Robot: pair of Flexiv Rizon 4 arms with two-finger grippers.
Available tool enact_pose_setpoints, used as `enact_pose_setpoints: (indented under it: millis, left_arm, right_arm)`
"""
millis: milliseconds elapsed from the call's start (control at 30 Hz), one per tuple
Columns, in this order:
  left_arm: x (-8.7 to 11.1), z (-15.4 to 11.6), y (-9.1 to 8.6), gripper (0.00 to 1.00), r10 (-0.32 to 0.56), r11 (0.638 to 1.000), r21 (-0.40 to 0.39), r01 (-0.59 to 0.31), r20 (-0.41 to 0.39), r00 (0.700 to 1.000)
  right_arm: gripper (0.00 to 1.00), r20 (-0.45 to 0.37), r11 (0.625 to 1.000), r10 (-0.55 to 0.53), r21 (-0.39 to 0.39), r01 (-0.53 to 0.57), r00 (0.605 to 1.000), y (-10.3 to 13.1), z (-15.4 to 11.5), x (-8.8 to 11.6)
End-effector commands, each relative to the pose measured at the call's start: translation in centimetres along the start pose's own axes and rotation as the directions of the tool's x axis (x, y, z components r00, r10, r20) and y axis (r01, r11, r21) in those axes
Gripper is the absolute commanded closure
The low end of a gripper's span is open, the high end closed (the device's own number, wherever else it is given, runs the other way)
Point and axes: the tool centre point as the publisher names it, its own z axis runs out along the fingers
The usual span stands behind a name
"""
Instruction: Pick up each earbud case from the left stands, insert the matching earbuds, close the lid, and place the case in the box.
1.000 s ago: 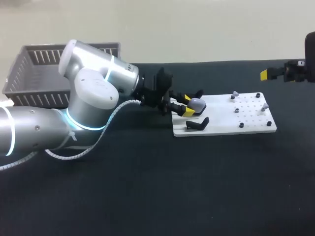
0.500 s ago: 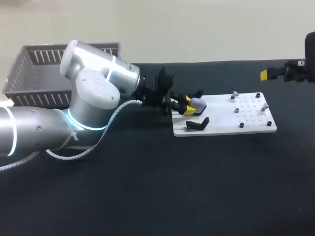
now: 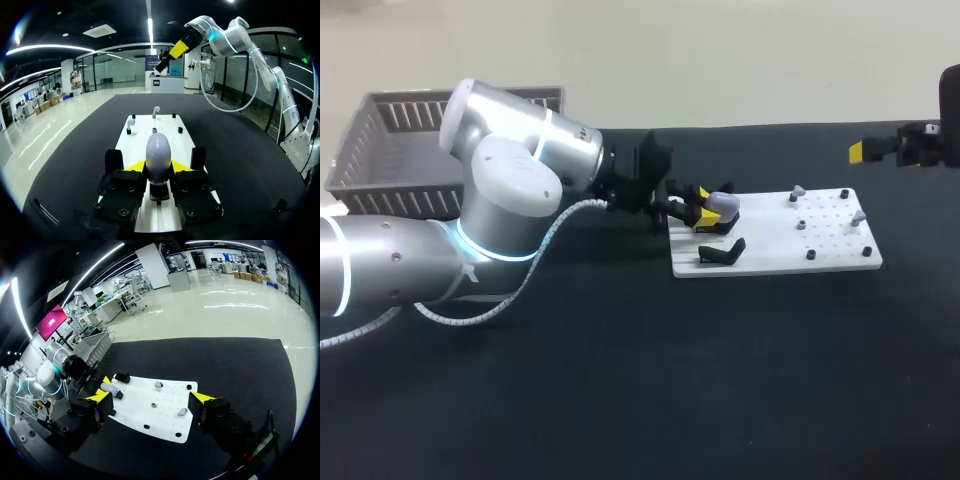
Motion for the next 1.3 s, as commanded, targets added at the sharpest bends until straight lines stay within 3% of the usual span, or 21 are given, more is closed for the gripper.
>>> enact_pose_setpoints:
  millis: [33, 433, 667, 1300]
  left_arm:
    - [-0.5, -1.6, -1.7, 1.0, 0.019, 0.999, -0.039, -0.017, 0.055, 0.998]
    - [-3.1, -3.8, -3.4, 1.0, 0.003, 0.997, -0.07, 0.016, 0.265, 0.964]
    - [-3.9, -4.7, -4.6, 1.0, 0.004, 0.997, -0.075, 0.022, 0.324, 0.946]
    - [-5.0, -4.1, -5.1, 1.0, 0.02, 1.0, -0.003, -0.02, 0.333, 0.943]
  right_arm:
    - [0.0, 0.0, 1.0, -0.001, 0.001, 0.001, 1.0, 0.0, 0.0, 0.0]
    - [0.0, 0.0, 1.0, -0.001, 0.001, 0.001, 1.0, 0.0, 0.0, 0.0]
    - [0.0, 0.0, 1.0, -0.001, 0.001, 0.001, 1.0, 0.0, 0.0, 0.0]
    - [0.0, 0.0, 1.0, -0.001, 0.001, 0.001, 1.0, 0.0, 0.0, 0.0]
